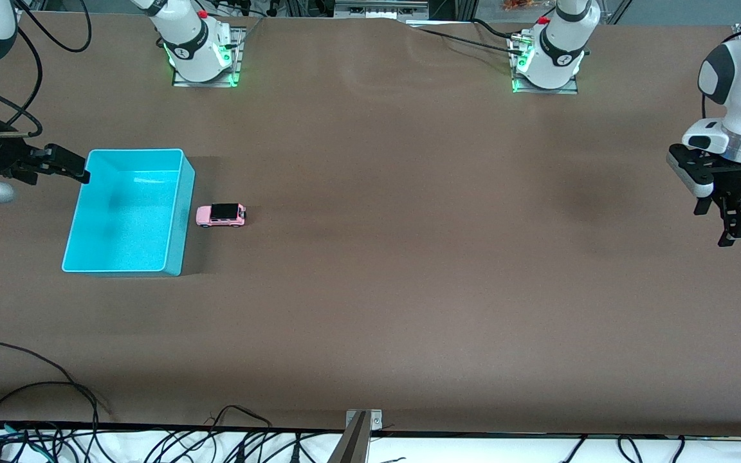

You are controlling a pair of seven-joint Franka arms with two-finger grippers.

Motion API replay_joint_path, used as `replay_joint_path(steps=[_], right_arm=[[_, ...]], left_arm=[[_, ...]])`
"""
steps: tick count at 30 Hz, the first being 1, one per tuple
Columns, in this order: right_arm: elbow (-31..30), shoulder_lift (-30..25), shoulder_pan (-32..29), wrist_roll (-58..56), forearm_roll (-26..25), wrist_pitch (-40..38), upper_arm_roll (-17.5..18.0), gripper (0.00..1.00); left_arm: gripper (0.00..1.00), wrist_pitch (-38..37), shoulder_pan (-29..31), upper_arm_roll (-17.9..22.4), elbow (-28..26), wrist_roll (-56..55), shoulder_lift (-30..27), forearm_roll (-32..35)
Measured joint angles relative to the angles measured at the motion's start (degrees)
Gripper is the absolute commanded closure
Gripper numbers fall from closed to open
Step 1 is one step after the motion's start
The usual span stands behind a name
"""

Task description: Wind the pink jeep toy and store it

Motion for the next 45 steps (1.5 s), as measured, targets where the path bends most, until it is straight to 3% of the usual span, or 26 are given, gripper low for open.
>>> replay_joint_path(steps=[9,18,25,33,45], right_arm=[[-0.02,0.71,0.31,-1.91,0.0,-0.23,0.25,0.0],[-0.07,1.64,3.63,-16.53,0.0,-0.42,0.81,0.0],[-0.94,3.8,6.48,-31.92,0.0,-1.02,1.02,0.0],[-2.98,7.26,8.48,-51.92,0.0,1.42,1.18,0.0],[-17.97,8.9,8.54,-71.27,0.49,19.23,1.41,0.0]], left_arm=[[0.0,-5.9,-0.06,-0.41,0.0,-15.67,-1.66,-0.01],[0.0,-16.84,-0.64,-2.62,1.22,-28.48,-4.24,-0.29],[0.0,-34.79,-1.69,-6.45,9.5,-40.0,-5.51,-6.48],[0.0,-52.35,-1.77,-9.69,19.67,-49.92,-5.67,-7.82],[0.0,-71.24,-1.76,-9.7,35.44,-52.92,-5.98,-13.87]])
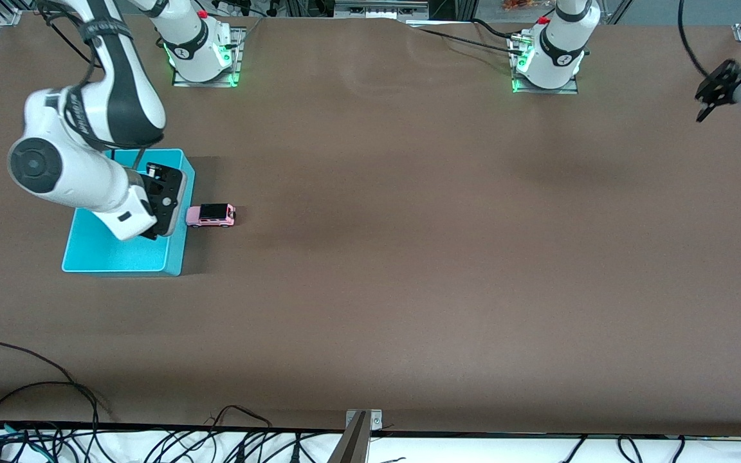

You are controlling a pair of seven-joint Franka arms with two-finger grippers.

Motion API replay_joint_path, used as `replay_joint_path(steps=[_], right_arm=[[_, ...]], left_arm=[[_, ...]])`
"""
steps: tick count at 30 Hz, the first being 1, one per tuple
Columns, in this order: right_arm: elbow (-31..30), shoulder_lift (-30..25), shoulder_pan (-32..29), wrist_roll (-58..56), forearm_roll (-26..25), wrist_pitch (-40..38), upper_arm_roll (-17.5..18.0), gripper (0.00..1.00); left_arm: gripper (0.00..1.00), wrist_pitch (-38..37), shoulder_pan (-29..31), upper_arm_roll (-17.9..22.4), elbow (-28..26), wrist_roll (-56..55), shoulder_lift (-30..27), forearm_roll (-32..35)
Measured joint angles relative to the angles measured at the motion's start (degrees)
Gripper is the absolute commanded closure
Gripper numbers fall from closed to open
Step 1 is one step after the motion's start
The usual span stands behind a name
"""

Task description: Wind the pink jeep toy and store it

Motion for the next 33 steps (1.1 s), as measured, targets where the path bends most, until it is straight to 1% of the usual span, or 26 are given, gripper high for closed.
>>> replay_joint_path(steps=[3,8,12,14,18,23,24,27,31,33], right_arm=[[-3.83,0.09,0.0,-3.1,0.32,4.36,0.32,0.0],[-10.19,0.13,0.02,-7.77,0.4,12.9,1.47,0.0],[-15.11,0.38,0.02,-9.27,0.41,20.7,2.26,0.0],[-17.42,0.85,0.02,-9.64,0.41,24.23,2.45,0.0],[-19.42,2.11,0.02,-10.79,0.41,27.46,2.51,0.0],[-19.65,3.42,0.0,-12.21,0.41,29.17,2.51,0.0],[-19.65,3.65,0.0,-12.35,0.41,29.48,2.51,0.03],[-19.65,4.39,0.0,-12.65,0.41,30.47,2.51,0.21],[-19.65,5.19,-0.01,-12.99,0.41,31.11,2.51,0.37],[-19.65,5.52,-0.01,-13.28,0.41,31.6,2.51,0.51]], left_arm=[[0.0,-1.98,0.0,-0.21,1.41,-0.01,-0.06,-2.78],[0.0,-2.65,-0.02,-1.72,1.54,-1.54,0.15,-4.07],[0.0,-2.7,-0.05,-2.42,1.54,-8.34,0.49,-4.53],[0.0,-2.7,-0.11,-2.67,1.58,-13.75,0.63,-5.43],[0.0,-2.7,-0.14,-4.08,2.08,-20.39,1.16,-5.89],[0.0,-2.7,1.11,-8.09,3.55,-23.77,2.55,-5.89],[0.0,-2.7,1.5,-8.82,3.82,-24.02,2.86,-5.89],[0.0,-2.7,2.48,-10.36,5.05,-24.37,4.03,-5.89],[0.0,-2.7,4.07,-10.88,7.29,-24.38,5.85,-5.91],[0.0,-2.7,4.87,-10.87,8.02,-24.38,6.54,-6.02]])
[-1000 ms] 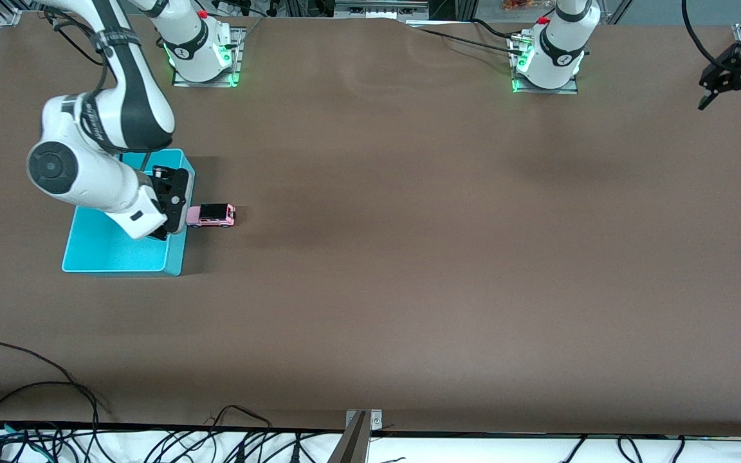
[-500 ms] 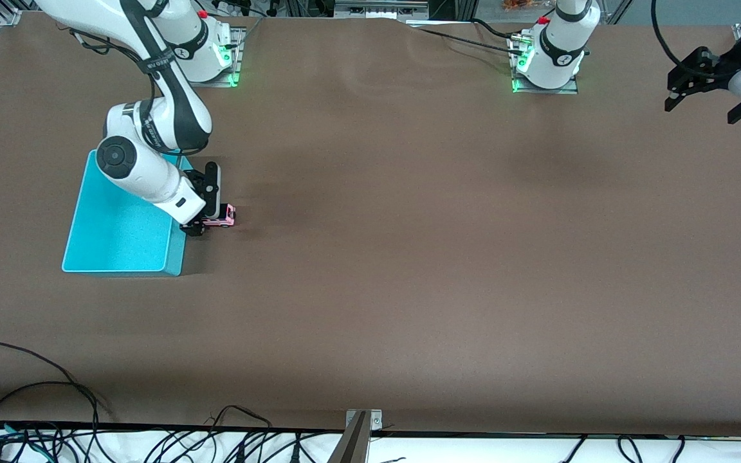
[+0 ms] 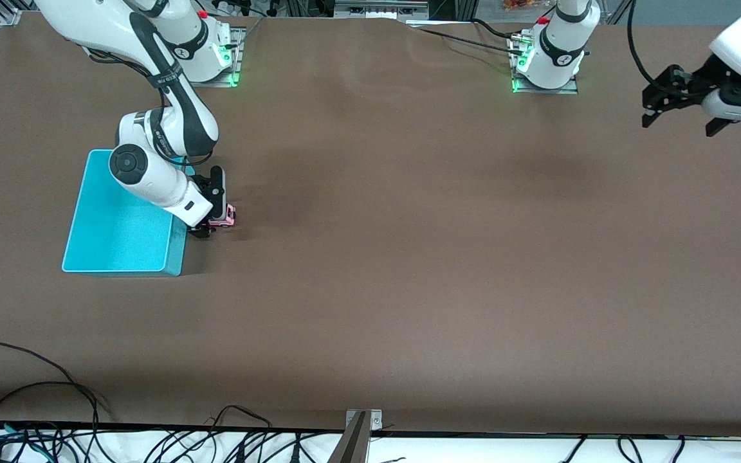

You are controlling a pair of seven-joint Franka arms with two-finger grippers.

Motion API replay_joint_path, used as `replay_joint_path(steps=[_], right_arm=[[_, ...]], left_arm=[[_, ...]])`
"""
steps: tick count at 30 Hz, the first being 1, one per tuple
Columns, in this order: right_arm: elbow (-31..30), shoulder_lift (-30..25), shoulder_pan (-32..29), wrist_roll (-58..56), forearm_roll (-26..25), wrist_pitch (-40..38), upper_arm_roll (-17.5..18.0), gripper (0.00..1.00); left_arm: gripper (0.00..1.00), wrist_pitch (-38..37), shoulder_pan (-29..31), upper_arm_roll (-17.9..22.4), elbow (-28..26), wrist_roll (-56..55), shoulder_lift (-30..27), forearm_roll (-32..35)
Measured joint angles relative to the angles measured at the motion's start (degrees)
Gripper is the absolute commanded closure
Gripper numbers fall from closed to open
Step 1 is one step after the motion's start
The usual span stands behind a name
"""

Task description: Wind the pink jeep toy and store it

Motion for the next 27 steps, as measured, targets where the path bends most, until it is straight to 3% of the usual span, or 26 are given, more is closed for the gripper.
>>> replay_joint_path(steps=[4,8,20,27], right_arm=[[0.0,0.63,0.0,-1.25,0.0,1.03,0.0,0.76],[0.03,0.56,-0.01,-1.78,0.0,1.28,0.0,0.9],[1.36,-0.31,0.01,-2.03,0.0,-0.29,0.62,0.92],[6.95,-2.05,0.01,-1.96,3.22,-9.69,0.96,0.92]], left_arm=[[0.0,0.0,0.9,0.02,0.65,0.0,1.06,-0.22],[0.0,0.0,0.97,0.01,0.83,-0.01,1.74,-0.43],[0.0,1.05,3.04,0.16,0.83,-0.12,3.29,-5.2],[0.0,1.14,5.42,0.24,0.94,0.06,3.8,-8.68]])
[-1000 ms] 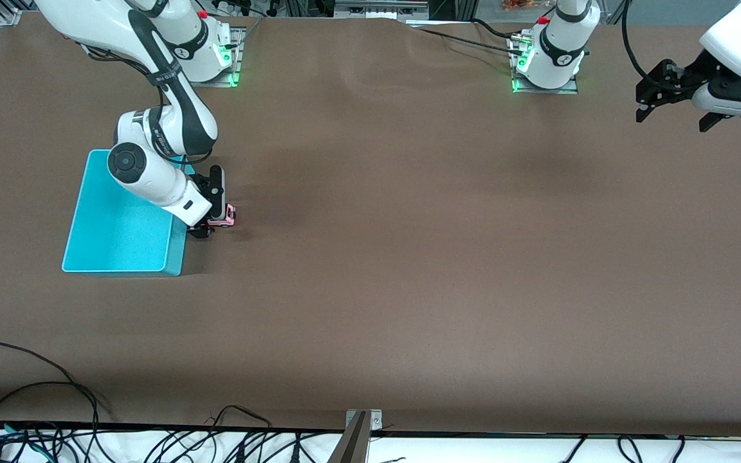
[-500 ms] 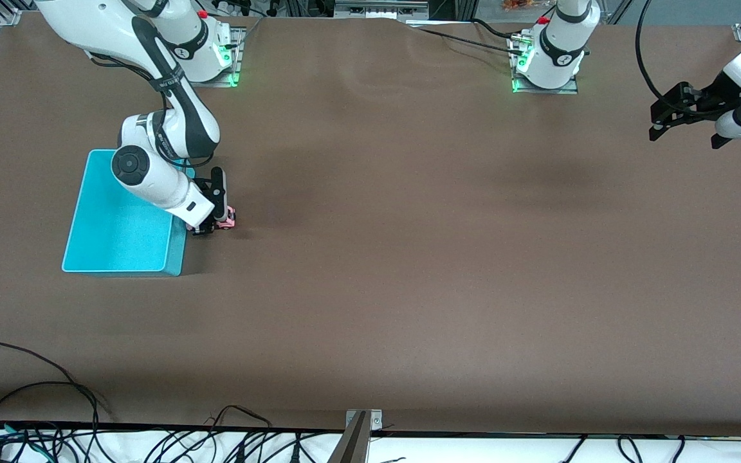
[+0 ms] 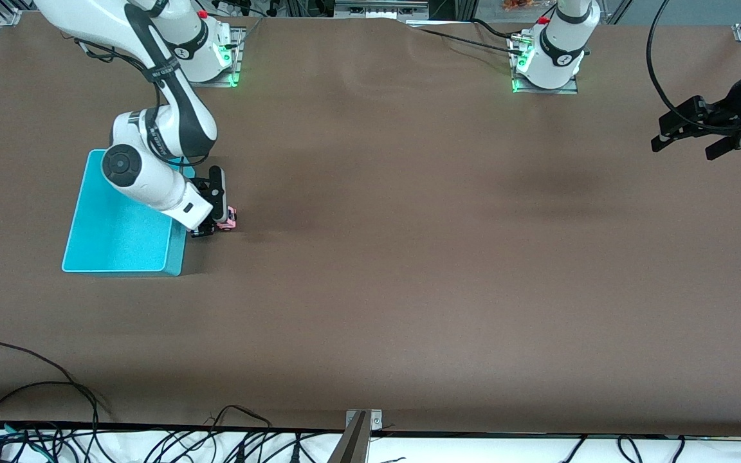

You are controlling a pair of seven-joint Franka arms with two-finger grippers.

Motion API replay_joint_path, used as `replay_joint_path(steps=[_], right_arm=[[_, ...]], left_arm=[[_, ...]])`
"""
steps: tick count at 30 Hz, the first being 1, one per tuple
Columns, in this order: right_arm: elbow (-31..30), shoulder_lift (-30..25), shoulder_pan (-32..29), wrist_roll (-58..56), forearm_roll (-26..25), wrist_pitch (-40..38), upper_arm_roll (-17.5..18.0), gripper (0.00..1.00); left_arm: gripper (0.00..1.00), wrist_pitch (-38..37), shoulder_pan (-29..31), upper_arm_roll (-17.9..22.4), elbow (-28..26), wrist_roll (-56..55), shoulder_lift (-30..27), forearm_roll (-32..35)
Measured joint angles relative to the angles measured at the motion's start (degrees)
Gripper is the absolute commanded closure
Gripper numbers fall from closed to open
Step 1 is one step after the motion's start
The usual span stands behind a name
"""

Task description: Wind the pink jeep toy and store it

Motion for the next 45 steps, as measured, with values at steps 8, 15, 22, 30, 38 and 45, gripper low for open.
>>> replay_joint_path(steps=[8,15,22,30,38,45], right_arm=[[8.16,-0.74,-0.08,0.0,1.24,-10.33,-0.12,0.92],[13.5,-0.89,-0.31,-0.2,1.25,-19.09,-3.04,0.92],[14.51,-2.48,-0.76,-4.41,1.24,-24.57,-8.68,0.92],[11.63,-4.55,-1.01,-11.9,1.25,-26.95,-16.22,0.92],[2.62,-4.55,-1.32,-18.89,1.25,-18.18,-20.31,0.91],[-5.55,-4.12,-1.29,-20.03,1.25,-8.49,-20.71,0.91]], left_arm=[[0.0,0.0,-0.34,-0.74,0.2,-0.03,0.0,-0.01],[0.0,0.0,-0.49,-0.91,0.2,-0.05,0.0,-0.01],[0.0,-0.06,-0.42,-0.87,0.21,-0.08,0.0,-0.01],[0.0,-0.13,0.34,-0.22,0.2,0.02,0.02,2.84],[0.0,-0.31,0.53,-0.21,0.2,4.26,0.03,6.95],[0.0,-0.5,0.52,-0.27,0.2,5.21,0.03,7.04]])
